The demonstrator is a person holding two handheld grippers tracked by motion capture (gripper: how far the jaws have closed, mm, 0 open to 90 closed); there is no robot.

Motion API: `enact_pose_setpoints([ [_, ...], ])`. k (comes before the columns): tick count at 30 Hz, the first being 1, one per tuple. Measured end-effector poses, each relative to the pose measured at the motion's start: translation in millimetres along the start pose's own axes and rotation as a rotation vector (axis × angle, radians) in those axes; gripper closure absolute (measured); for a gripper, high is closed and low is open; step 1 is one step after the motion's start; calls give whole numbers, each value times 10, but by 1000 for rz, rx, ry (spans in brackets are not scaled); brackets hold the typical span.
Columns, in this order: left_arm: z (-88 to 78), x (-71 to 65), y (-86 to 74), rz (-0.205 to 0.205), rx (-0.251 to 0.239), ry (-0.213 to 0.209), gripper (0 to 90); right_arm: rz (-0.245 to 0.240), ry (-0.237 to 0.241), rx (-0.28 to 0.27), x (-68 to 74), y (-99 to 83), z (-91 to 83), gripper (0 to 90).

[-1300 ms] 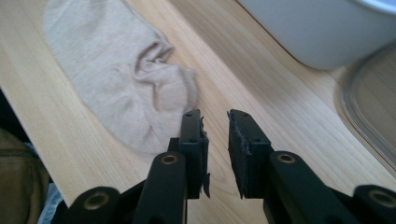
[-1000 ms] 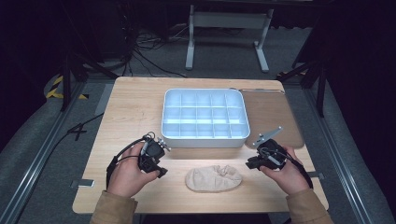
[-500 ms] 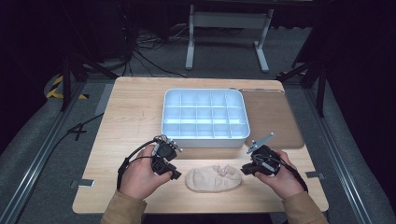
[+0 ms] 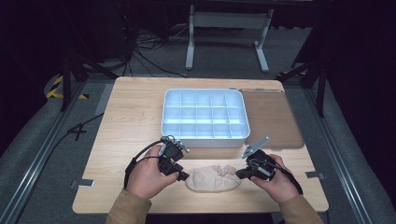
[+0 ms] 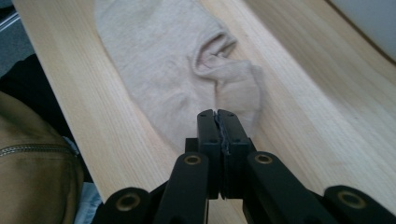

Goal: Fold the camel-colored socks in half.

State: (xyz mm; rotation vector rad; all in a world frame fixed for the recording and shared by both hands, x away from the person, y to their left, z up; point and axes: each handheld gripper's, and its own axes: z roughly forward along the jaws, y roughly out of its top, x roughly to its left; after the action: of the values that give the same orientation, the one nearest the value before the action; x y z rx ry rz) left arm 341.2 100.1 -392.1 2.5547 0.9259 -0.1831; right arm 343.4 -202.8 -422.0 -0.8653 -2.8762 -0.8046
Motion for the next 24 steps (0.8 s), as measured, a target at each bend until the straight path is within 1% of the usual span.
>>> enact_pose_setpoints([
  [4,55,-2,6,-8,14,0,596,-25,29,30,78,36,102,900],
  [7,73,2,9,-6,12,0,590,-33,34,39,98,46,143,900],
  [8,81,2,11,-5,22,9,590,-32,22,41,99,47,164,899],
  [9,93,3,11,-10,23,8,589,-26,14,41,89,43,190,899],
  [11,132,23,10,-13,31,15,586,-6,-6,51,52,19,244,899],
  [13,154,33,9,-17,34,17,586,3,-8,81,17,-3,300,900],
  [14,198,59,2,-27,45,19,588,12,3,73,7,-11,308,900],
  [15,198,59,2,-27,45,19,591,12,3,73,7,-11,308,900],
  [16,245,84,-1,-40,48,22,592,5,-6,78,18,-8,308,900],
  [17,245,84,-1,-40,48,22,593,-5,-14,81,35,-2,309,900],
  [18,278,94,4,-38,49,25,593,-12,-25,87,50,4,311,900],
  [19,278,94,4,-38,49,25,594,-12,-25,87,50,4,311,900],
  [20,290,92,8,-37,47,28,594,-19,-31,90,61,10,313,900],
  [21,314,84,17,-37,32,30,593,-20,-39,93,71,13,315,900],
  [24,342,69,36,-48,29,42,592,-21,-34,90,68,9,314,900],
])
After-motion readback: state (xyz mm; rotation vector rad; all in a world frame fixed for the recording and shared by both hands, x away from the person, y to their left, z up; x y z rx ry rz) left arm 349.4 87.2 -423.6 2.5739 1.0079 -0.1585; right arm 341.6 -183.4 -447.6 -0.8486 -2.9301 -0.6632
